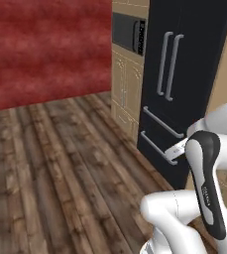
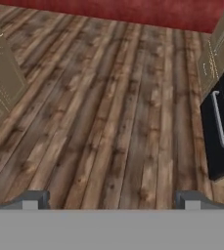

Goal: Four empty soda cans are scattered around the kitchen. Gather all the cans and cluster them next to the stove for recycling.

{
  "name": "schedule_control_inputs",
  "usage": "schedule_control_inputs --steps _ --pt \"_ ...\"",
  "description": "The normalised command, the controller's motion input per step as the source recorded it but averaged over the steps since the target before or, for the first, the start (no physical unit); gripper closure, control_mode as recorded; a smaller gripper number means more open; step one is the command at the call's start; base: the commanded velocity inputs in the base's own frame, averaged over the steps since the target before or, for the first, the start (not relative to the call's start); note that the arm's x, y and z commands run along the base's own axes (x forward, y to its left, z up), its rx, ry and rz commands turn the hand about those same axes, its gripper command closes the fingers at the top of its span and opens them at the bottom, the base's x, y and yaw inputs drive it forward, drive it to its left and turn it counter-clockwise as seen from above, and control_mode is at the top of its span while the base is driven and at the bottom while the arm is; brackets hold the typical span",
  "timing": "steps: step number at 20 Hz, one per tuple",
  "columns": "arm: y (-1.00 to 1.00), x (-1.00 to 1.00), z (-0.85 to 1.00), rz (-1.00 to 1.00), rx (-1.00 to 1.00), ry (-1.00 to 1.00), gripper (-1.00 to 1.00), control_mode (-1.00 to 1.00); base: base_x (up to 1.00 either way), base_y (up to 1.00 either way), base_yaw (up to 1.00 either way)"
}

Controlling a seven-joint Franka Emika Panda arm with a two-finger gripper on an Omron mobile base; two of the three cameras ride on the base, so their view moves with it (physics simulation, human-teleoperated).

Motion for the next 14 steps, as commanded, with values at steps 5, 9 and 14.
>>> schedule_control_inputs --steps 5,9,14 --pt "0.0 0.0 0.0 0.0 0.0 0.0 -1.0 1.0 0.73 0.44 0.15" --pt "0.0 0.0 0.0 0.0 0.0 0.0 -1.0 1.0 0.77 0.47 0.16" --pt "0.0 0.0 0.0 0.0 0.0 0.0 -1.0 1.0 0.75 0.42 0.18"
